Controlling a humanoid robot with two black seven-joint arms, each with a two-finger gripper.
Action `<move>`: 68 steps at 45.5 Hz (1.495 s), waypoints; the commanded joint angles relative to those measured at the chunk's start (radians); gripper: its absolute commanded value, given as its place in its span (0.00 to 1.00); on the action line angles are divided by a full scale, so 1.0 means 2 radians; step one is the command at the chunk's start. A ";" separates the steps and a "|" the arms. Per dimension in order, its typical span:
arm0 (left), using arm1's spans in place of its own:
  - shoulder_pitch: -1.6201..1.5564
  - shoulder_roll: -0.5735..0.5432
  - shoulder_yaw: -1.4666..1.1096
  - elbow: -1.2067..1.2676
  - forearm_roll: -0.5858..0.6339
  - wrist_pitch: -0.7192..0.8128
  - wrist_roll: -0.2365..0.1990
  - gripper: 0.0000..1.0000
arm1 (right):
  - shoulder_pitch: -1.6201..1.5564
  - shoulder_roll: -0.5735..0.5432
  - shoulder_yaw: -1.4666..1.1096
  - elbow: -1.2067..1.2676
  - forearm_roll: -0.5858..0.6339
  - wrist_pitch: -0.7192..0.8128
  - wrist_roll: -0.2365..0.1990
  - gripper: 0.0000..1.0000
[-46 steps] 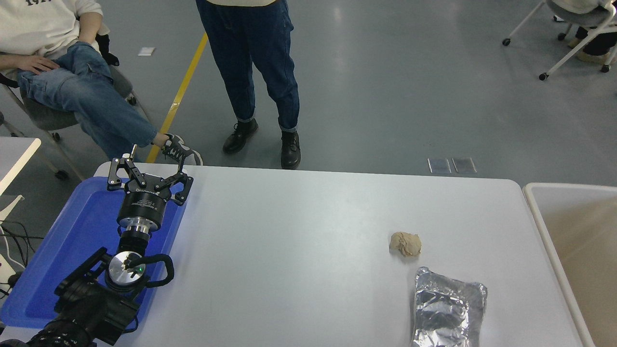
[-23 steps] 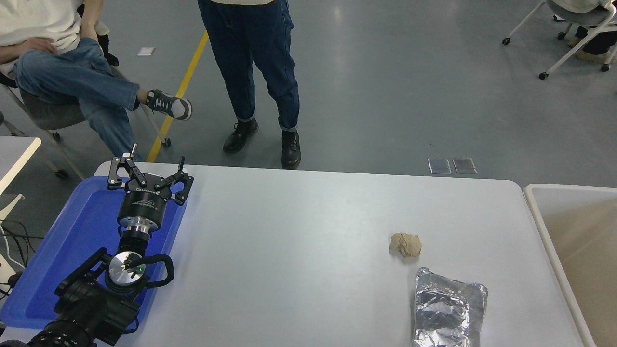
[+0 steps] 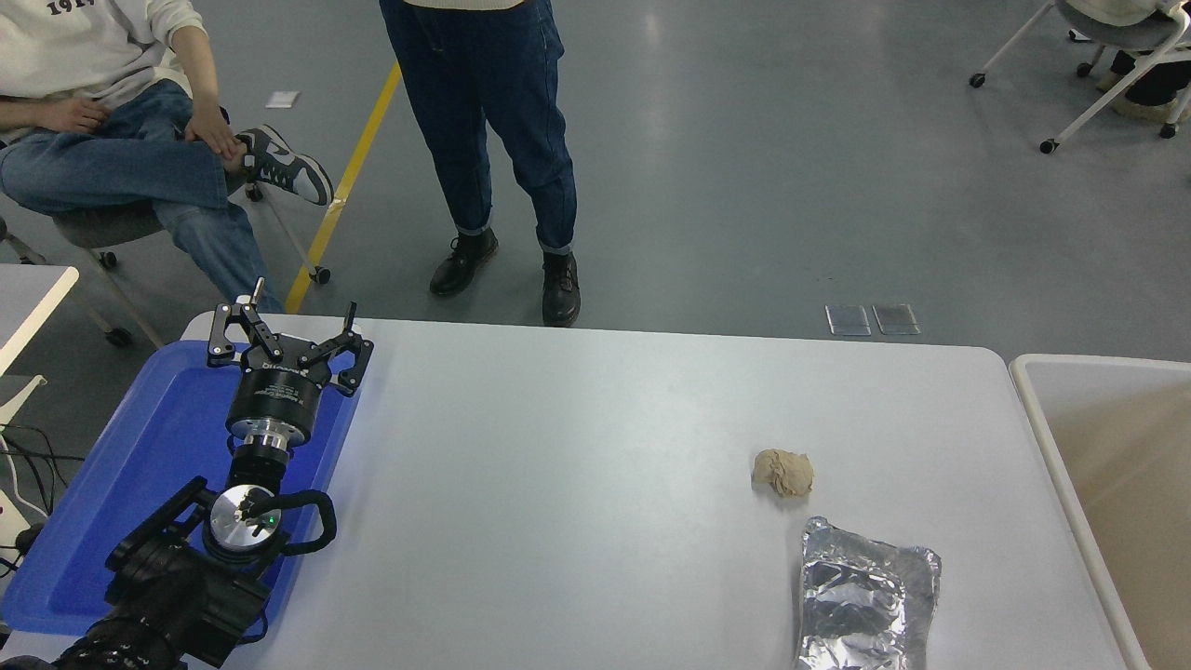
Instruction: Pick up paper cup place in dustbin
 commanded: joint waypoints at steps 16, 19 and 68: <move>0.001 0.000 0.000 0.001 -0.001 0.000 -0.001 1.00 | -0.012 0.001 0.000 -0.001 0.004 -0.050 0.000 0.94; 0.001 0.000 0.000 0.001 -0.001 0.000 -0.001 1.00 | -0.012 0.001 0.000 -0.002 0.008 -0.050 0.000 0.94; 0.001 -0.001 0.000 0.001 -0.001 0.000 -0.002 1.00 | 0.184 -0.222 -0.105 0.388 0.010 0.037 0.002 1.00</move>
